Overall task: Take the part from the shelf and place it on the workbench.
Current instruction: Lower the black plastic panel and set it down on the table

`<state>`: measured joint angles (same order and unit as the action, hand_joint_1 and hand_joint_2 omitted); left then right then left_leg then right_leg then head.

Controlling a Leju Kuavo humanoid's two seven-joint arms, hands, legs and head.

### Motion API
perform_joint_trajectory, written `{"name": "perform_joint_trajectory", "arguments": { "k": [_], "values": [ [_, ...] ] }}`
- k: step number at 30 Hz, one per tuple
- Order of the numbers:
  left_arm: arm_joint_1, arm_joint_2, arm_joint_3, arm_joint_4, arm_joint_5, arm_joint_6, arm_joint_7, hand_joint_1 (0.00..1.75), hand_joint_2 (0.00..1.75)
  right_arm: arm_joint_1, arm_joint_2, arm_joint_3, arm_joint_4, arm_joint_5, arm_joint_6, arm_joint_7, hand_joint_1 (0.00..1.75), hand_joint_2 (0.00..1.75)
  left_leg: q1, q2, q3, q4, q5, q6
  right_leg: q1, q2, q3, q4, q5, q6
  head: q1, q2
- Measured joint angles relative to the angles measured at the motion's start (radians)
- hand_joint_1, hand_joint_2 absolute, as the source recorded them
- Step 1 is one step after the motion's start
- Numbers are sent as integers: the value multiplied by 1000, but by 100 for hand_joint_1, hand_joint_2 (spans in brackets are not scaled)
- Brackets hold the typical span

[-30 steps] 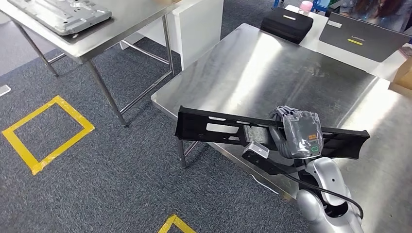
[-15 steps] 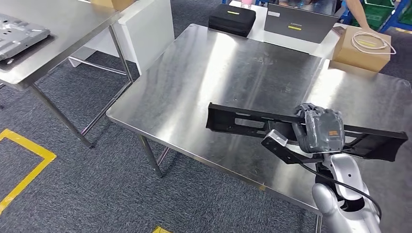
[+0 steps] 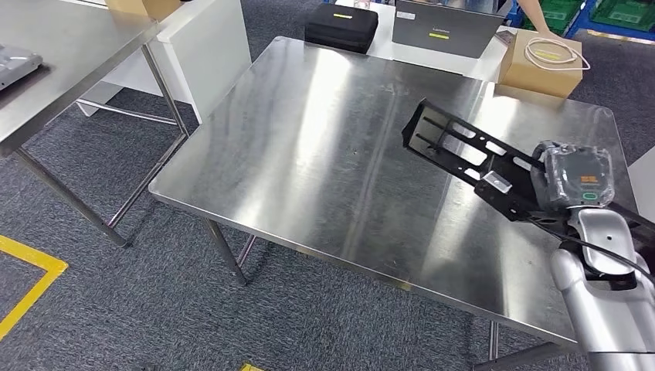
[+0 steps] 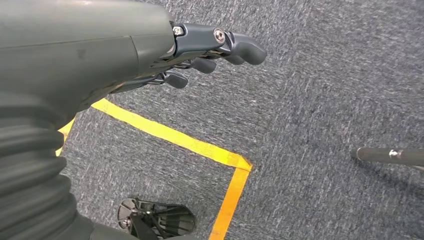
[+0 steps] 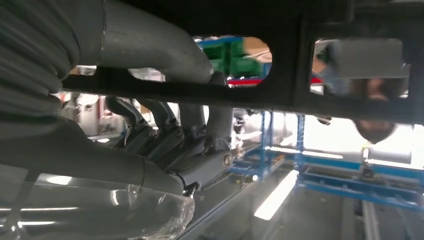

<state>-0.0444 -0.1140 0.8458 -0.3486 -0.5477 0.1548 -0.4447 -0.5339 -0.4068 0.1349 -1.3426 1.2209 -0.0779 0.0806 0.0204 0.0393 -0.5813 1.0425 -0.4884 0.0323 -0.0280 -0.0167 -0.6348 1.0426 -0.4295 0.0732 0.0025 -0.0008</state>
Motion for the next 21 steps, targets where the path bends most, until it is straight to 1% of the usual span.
{"name": "perform_joint_trajectory", "arguments": {
  "k": [2,4,5,6,8,9,10,11,12,13,14,15,16,17,18,19,21],
  "values": [
    [-3,3,1,3,-3,3,0,0,175,-40,-11,3,58,5,-4,-15,169,175,-3,2,1,-2,-1,-9,8,6,7,-12,1,-15,-2,0],
    [-5,5,2,6,-7,4,-1,0,175,-73,-18,8,104,3,-6,-31,169,175,2,-1,-1,5,-9,-17,0,11,8,-12,1,-32,-4,0],
    [-6,6,2,7,-8,5,-1,0,175,-90,-19,10,122,1,-6,-36,169,175,4,-7,-11,29,-24,-20,-3,13,9,-13,1,-43,-5,0],
    [-6,6,2,9,-9,5,-1,0,175,-105,-20,13,138,1,-7,-40,169,175,6,-17,-33,74,-49,-23,-5,15,11,-14,1,-51,-8,0],
    [-6,8,2,13,-14,6,-2,0,175,-130,-18,21,168,1,-7,-50,169,175,6,-33,-103,204,-105,-25,2,19,12,-13,-2,-61,-11,0],
    [-6,9,2,16,-17,6,-2,0,175,-142,-18,27,186,1,-7,-60,169,175,6,-36,-136,256,-119,-25,5,23,12,-13,-2,-62,-12,0],
    [-6,10,2,18,-22,7,-2,0,175,-153,-17,37,204,2,-7,-74,169,175,6,-37,-155,277,-113,-23,8,26,13,-13,-3,-63,-12,0],
    [-6,11,2,19,-26,8,-2,0,175,-167,-16,48,222,2,-8,-90,169,175,5,-37,-154,260,-89,-20,11,30,15,-13,-3,-64,-12,0],
    [-8,12,2,21,-31,8,-3,0,175,-183,-15,62,242,3,-11,-107,169,175,4,-38,-137,208,-50,-14,13,33,16,-13,-4,-64,-12,0],
    [-10,15,1,21,-36,8,-4,0,175,-201,-11,77,260,4,-16,-124,169,175,2,-42,-110,139,-9,-5,14,37,18,-13,-5,-64,-12,0],
    [-14,18,1,21,-41,8,-5,0,175,-221,-4,92,277,6,-20,-139,169,175,0,-43,-83,77,21,2,18,40,18,-12,-5,-64,-12,0],
    [-18,21,0,22,-46,7,-5,0,175,-240,2,109,294,7,-23,-155,169,175,-2,-44,-64,31,40,3,22,43,17,-10,-6,-64,-12,0],
    [-24,23,-2,23,-51,6,-4,0,175,-257,11,127,306,9,-24,-173,169,175,-3,-44,-56,9,45,-2,27,45,15,-8,-7,-64,-11,0],
    [-29,24,-5,23,-57,4,-2,0,175,-272,20,146,316,9,-22,-190,169,175,-5,-42,-54,4,45,-10,32,47,13,-6,-8,-64,-11,0],
    [-35,24,-8,24,-62,2,0,0,175,-283,28,165,323,8,-21,-206,169,175,-6,-42,-55,2,47,-16,34,47,12,-6,-8,-63,-11,0],
    [-40,25,-12,25,-66,0,2,0,175,-293,38,185,330,6,-20,-219,169,175,-9,-43,-55,3,47,-18,35,46,11,-6,-8,-62,-11,0],
    [-48,26,-20,28,-71,-2,5,0,175,-312,54,221,344,0,-19,-236,169,175,-14,-45,-55,3,48,-14,34,44,11,-8,-7,-60,-11,0]
  ]
}}
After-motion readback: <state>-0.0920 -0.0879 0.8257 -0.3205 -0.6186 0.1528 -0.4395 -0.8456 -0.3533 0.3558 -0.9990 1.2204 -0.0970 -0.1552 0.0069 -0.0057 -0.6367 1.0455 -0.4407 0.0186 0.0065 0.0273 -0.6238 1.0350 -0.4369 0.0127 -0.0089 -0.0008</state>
